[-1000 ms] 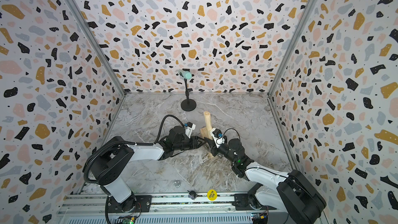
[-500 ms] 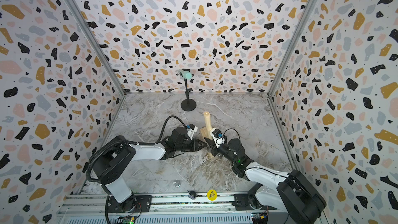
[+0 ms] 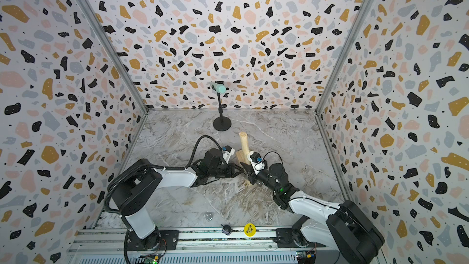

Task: Use a claw hammer to pull out a nail
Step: Adjust the hammer at the mounting plate.

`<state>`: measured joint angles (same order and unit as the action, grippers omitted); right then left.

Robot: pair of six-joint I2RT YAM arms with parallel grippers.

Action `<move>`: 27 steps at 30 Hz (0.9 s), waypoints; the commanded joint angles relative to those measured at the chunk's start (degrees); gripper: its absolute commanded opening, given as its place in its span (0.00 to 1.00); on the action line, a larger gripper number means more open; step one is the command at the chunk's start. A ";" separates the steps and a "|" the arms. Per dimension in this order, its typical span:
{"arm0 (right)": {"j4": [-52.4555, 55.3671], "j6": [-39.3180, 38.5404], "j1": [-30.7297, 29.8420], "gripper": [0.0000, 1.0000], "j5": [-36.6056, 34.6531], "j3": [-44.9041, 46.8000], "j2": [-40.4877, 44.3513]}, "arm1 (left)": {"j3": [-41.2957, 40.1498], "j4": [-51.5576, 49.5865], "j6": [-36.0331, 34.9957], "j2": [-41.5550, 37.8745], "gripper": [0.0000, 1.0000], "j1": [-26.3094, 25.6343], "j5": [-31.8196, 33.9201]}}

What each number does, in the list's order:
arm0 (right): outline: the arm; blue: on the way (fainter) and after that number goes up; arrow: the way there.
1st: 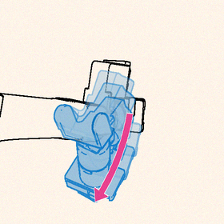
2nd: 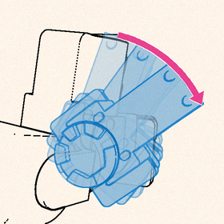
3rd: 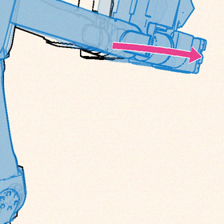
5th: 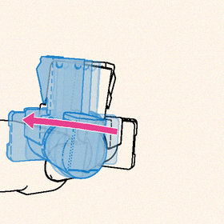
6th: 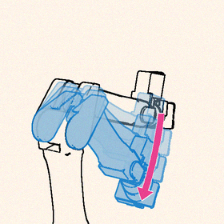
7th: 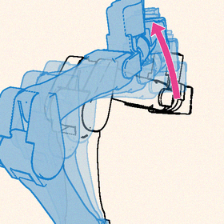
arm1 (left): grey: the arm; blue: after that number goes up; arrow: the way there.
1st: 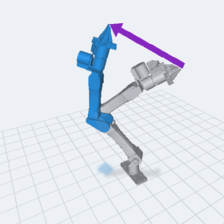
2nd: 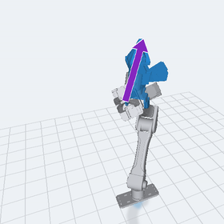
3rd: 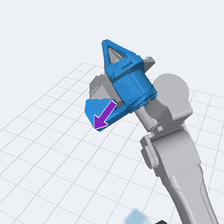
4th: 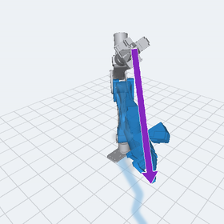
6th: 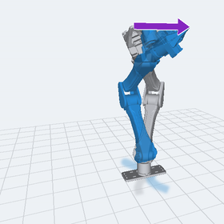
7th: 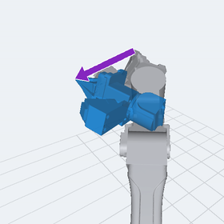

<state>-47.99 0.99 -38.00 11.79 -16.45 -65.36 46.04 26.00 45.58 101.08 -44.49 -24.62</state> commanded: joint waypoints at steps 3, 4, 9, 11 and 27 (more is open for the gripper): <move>-4.27 0.06 -0.24 0.00 0.72 -1.60 1.53 | 1.51 0.37 -1.14 0.71 0.11 -0.42 -0.93; -4.30 0.04 -0.26 0.00 0.77 -1.57 1.47 | 1.51 0.37 -1.12 0.70 0.10 -0.42 -0.97; -4.27 0.07 -0.27 0.00 0.78 -1.60 1.47 | 1.67 0.46 -1.11 0.95 0.04 -0.40 -1.14; -4.18 0.11 -0.30 0.02 0.89 -1.72 1.47 | 1.61 0.70 -0.87 1.14 0.00 -0.41 -1.24; -3.43 -0.80 -0.24 0.41 1.36 -2.23 2.55 | 1.55 1.07 -0.42 1.75 0.00 -0.43 -1.22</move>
<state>-49.56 0.93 -37.91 12.21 -16.47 -64.31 46.15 26.35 46.09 101.47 -44.36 -25.47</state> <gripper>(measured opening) 0.408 0.047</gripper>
